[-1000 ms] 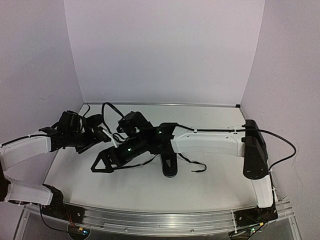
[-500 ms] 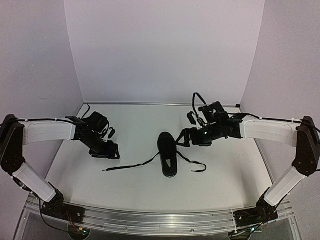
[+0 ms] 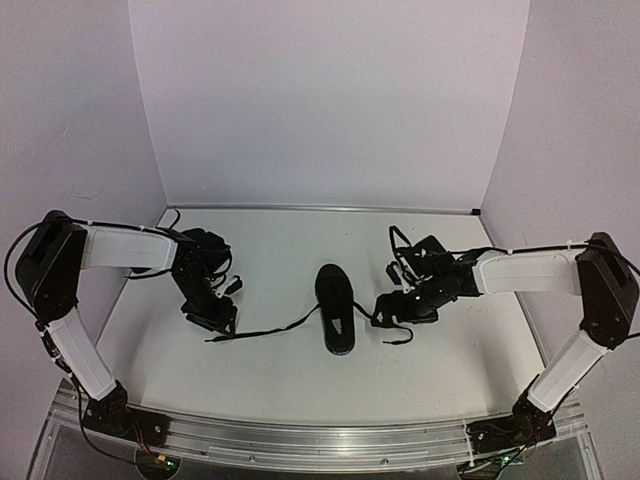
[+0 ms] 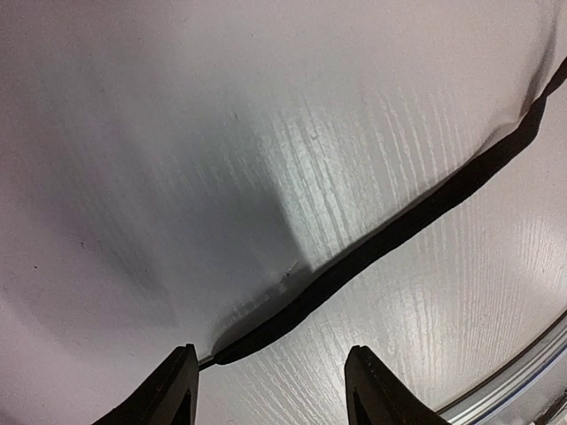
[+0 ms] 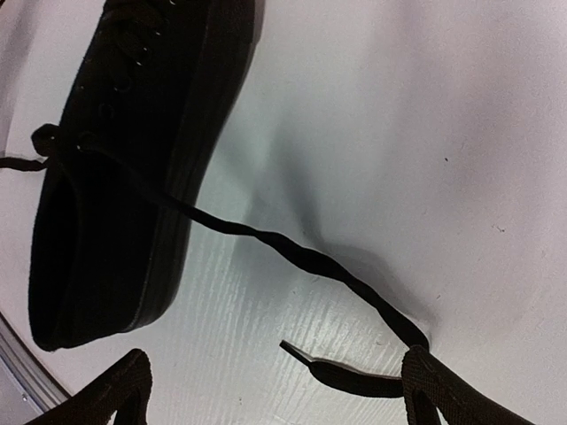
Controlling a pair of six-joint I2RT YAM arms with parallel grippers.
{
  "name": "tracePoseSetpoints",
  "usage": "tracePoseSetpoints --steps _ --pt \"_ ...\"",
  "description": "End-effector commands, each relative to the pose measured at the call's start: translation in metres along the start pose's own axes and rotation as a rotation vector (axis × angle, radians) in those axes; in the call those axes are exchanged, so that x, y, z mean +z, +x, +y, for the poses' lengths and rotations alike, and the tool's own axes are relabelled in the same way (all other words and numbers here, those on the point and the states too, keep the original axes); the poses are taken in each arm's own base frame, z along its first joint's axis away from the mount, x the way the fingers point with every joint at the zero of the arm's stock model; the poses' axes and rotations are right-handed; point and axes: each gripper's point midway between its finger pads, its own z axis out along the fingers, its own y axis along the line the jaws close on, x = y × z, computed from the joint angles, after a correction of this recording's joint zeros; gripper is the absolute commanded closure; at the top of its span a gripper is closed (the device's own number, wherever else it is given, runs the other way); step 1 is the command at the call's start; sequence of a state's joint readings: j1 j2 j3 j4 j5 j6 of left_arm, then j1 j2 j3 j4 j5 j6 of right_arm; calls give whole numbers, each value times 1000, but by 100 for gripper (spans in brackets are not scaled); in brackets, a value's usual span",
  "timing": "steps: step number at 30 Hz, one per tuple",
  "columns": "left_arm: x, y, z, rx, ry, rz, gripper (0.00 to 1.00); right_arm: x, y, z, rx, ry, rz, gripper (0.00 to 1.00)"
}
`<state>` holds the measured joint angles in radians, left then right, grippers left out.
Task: Tie the shoes
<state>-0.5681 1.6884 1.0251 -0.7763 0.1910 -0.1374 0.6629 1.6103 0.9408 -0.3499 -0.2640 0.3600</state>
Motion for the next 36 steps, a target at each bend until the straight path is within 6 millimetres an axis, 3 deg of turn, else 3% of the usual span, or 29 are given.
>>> tracePoseSetpoints --steps 1,8,16,21,25,31,36 --pt "-6 -6 -6 71 -2 32 42 8 8 -19 25 66 9 6" --pt "3 -2 2 115 -81 96 42 26 25 -35 61 101 39 7" --pt "17 -4 -2 170 -116 141 44 35 21 -49 126 103 6 9" --pt "26 -5 -6 196 -117 161 47 40 23 -58 131 142 8 16" --pt "29 -5 -8 202 -113 168 50 43 37 -62 126 147 46 25" --pt "34 -3 -4 199 -132 193 57 35 66 -58 155 97 93 33" --pt "37 -4 -1 204 -151 192 66 26 69 -56 191 100 74 36"
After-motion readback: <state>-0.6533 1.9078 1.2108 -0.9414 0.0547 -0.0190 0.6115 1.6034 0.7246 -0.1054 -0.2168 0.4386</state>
